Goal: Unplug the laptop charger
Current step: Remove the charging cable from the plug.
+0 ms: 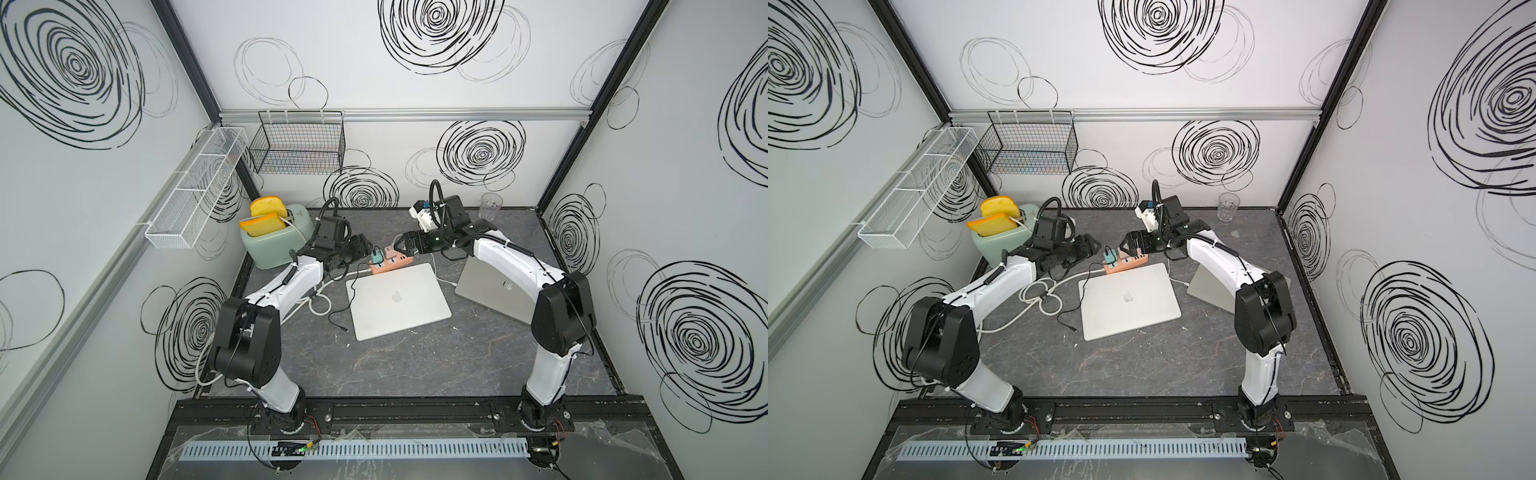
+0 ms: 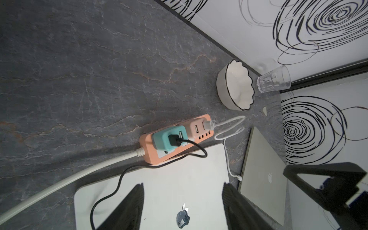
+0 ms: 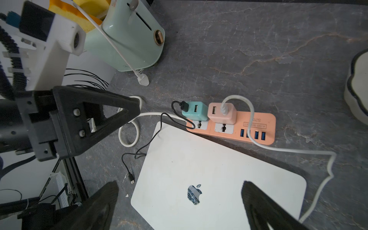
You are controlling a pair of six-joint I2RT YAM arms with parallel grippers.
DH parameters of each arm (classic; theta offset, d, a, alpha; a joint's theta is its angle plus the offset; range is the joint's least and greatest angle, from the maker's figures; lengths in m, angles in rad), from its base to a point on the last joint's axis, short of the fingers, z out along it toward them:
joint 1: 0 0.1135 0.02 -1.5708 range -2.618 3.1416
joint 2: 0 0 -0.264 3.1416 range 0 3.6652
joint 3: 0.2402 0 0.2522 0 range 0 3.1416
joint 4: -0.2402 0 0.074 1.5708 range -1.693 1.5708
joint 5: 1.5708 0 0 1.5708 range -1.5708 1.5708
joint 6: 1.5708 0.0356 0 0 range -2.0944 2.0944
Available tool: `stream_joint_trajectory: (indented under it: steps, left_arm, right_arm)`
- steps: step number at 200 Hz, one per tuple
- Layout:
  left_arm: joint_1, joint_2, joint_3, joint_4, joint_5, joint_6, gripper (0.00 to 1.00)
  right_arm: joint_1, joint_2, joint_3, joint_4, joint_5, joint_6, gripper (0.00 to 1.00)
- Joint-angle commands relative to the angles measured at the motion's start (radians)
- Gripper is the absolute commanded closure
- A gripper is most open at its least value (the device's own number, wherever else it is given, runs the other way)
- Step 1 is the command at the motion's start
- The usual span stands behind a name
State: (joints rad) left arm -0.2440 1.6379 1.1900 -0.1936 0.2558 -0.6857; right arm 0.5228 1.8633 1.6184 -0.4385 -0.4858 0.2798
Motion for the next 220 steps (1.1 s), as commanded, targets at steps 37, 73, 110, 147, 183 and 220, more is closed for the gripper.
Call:
stream_joint_trajectory:
  steps: [37,73,110,147,183,220]
  left_arm:
    - [0.068,0.090,0.023,0.079,0.054,-0.038,0.36]
    - [0.100,0.140,0.003,0.121,0.079,-0.020,0.37]
    - [0.101,0.196,-0.001,0.164,0.116,-0.033,0.37]
    - [0.103,0.225,-0.001,0.191,0.139,-0.046,0.37]
    - [0.104,0.235,-0.007,0.204,0.154,-0.054,0.37]
    - [0.107,0.245,-0.020,0.218,0.163,-0.061,0.38]
  right_arm:
    - [0.055,0.026,-0.023,0.150,-0.106,0.091,0.02]
    - [0.076,0.125,0.077,0.166,-0.121,0.113,0.04]
    - [0.082,0.239,0.185,0.147,-0.112,0.133,0.09]
    - [0.082,0.327,0.291,0.096,-0.091,0.117,0.17]
    - [0.082,0.376,0.351,0.051,-0.077,0.094,0.23]
    - [0.083,0.402,0.372,0.028,-0.079,0.078,0.31]
